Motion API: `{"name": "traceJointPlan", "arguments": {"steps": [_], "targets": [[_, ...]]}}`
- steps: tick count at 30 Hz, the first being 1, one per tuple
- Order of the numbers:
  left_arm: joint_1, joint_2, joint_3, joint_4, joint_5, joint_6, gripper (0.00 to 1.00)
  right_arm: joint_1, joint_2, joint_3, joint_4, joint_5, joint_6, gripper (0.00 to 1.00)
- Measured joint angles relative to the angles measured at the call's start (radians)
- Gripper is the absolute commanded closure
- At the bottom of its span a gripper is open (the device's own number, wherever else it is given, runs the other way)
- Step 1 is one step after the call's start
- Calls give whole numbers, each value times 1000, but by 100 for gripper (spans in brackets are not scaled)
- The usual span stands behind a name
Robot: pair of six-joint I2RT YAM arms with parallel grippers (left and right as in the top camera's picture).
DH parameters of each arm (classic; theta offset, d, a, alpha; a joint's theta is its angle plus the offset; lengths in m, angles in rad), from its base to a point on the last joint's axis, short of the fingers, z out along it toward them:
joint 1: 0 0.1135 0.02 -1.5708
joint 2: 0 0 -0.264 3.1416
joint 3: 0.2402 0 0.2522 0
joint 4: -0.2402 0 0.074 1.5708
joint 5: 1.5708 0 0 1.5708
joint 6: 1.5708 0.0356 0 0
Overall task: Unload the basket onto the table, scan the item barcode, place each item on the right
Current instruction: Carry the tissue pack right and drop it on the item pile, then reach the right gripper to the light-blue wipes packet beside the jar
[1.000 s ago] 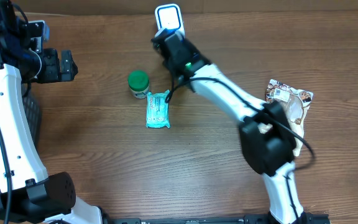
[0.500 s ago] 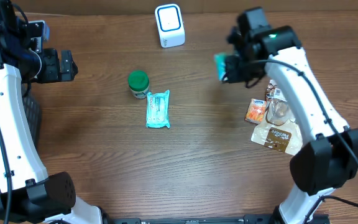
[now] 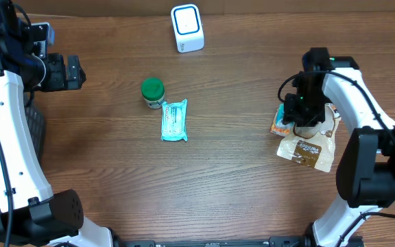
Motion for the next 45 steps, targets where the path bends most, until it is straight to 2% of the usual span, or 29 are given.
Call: {"name": "traceJointPlan", "arguments": {"steps": [7,14,20,21,22,26,29,34,35,39,43,45], "targets": [[0,0,0,0,0,0,0,-40,1,20,-77,-110,0,0],[0,0,0,1,0,0,0,-23,2,212,-212,-251,-2,0],[0,0,0,0,0,0,1,72,2,253,-128,-394,-3,0],[0,0,0,0,0,0,0,98,2,253,-107,-413,-2,5],[0,0,0,0,0,0,0,129,2,251,-82,-428,-2,22],[0,0,0,0,0,0,0,274,3,236,49,-462,5,60],[0,0,0,0,0,0,0,389,3,204,167,-467,15,70],[0,0,0,0,0,0,0,573,14,131,390,-373,168,82],[0,0,0,0,0,0,1,609,23,118,444,-342,205,89],[0,0,0,0,0,0,0,717,67,103,589,-240,299,91],[0,0,0,0,0,0,1,799,129,103,691,-120,349,86],[0,0,0,0,0,0,0,829,167,102,729,-68,376,75]]}}
